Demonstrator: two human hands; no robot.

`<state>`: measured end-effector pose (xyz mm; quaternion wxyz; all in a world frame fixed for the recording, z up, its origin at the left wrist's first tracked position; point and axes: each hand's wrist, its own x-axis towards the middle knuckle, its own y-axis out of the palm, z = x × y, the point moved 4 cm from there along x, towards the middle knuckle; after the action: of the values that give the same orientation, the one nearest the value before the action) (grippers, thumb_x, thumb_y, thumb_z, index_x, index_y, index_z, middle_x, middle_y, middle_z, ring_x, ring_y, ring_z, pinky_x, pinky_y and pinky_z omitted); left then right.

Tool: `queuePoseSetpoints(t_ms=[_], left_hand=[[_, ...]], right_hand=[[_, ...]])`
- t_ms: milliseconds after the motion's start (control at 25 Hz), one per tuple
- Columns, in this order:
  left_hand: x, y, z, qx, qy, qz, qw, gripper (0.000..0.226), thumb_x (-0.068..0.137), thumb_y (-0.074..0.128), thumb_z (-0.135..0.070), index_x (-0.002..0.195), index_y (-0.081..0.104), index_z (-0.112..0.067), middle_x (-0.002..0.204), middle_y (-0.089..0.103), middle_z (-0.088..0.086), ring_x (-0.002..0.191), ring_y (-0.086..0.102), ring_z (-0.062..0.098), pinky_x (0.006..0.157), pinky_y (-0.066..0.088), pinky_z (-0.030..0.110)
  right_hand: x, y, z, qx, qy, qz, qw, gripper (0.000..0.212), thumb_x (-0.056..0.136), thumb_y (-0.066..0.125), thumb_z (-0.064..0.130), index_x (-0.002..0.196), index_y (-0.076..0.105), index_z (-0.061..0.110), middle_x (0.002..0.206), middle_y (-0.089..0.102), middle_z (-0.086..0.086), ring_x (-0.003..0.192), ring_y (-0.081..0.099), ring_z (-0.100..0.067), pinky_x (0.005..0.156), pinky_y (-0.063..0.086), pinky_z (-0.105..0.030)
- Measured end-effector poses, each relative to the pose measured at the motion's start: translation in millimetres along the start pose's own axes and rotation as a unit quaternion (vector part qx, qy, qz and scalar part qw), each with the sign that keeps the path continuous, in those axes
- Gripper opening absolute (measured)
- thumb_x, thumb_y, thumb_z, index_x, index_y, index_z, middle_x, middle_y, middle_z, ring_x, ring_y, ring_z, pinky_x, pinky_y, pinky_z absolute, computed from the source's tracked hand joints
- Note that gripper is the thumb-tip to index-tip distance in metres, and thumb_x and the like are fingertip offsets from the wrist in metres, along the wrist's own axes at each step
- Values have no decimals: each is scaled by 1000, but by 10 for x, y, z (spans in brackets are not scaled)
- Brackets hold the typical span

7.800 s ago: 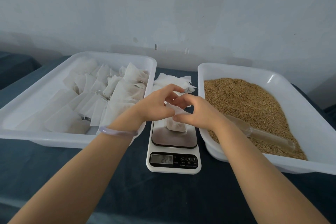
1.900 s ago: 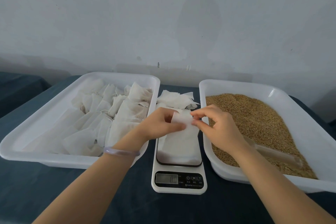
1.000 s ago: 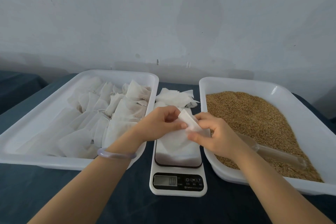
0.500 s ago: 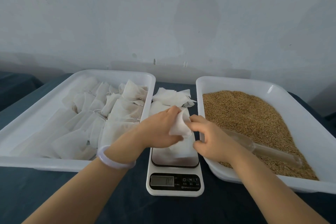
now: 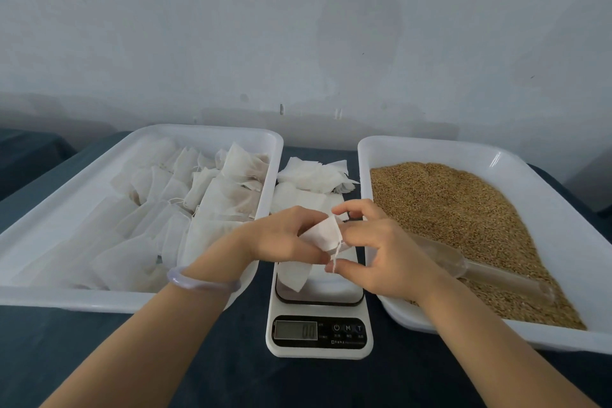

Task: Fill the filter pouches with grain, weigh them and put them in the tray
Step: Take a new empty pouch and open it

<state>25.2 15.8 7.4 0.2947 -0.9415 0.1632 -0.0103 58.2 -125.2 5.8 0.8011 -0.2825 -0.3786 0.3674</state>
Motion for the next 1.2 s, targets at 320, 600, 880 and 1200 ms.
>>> queuePoseSetpoints(t_ms=[320, 600, 880, 1200], left_hand=[[-19, -15, -40, -32, 5, 48, 998, 28, 61, 46, -5, 85, 54, -16, 75, 63, -11, 71, 59, 7, 67, 46, 19], [17, -103, 5, -53, -7, -13, 999, 60, 66, 69, -22, 124, 54, -15, 121, 60, -8, 114, 53, 1, 98, 39, 18], [77, 54, 100, 109, -77, 45, 990, 12, 71, 77, -8, 79, 68, -11, 81, 72, 9, 68, 62, 11, 71, 50, 28], [31, -3, 60, 79, -15, -24, 996, 39, 67, 79, -6, 72, 57, -38, 69, 60, -18, 65, 54, -3, 64, 43, 15]], right_hand=[[-14, -91, 45, 30, 20, -59, 998, 15, 72, 74, 24, 66, 65, 34, 80, 63, 12, 95, 49, -6, 87, 37, -19], [-42, -17, -15, -32, 37, -9, 999, 11, 75, 72, 32, 77, 64, 26, 98, 56, 8, 100, 50, -14, 88, 40, -24], [-63, -49, 61, -67, -46, -74, 994, 16, 73, 73, 9, 88, 71, 15, 81, 59, 6, 86, 50, -6, 81, 41, -17], [-110, -96, 180, 10, 8, 6, 1000, 26, 81, 63, 25, 106, 67, 30, 98, 63, 12, 97, 55, -8, 86, 47, -25]])
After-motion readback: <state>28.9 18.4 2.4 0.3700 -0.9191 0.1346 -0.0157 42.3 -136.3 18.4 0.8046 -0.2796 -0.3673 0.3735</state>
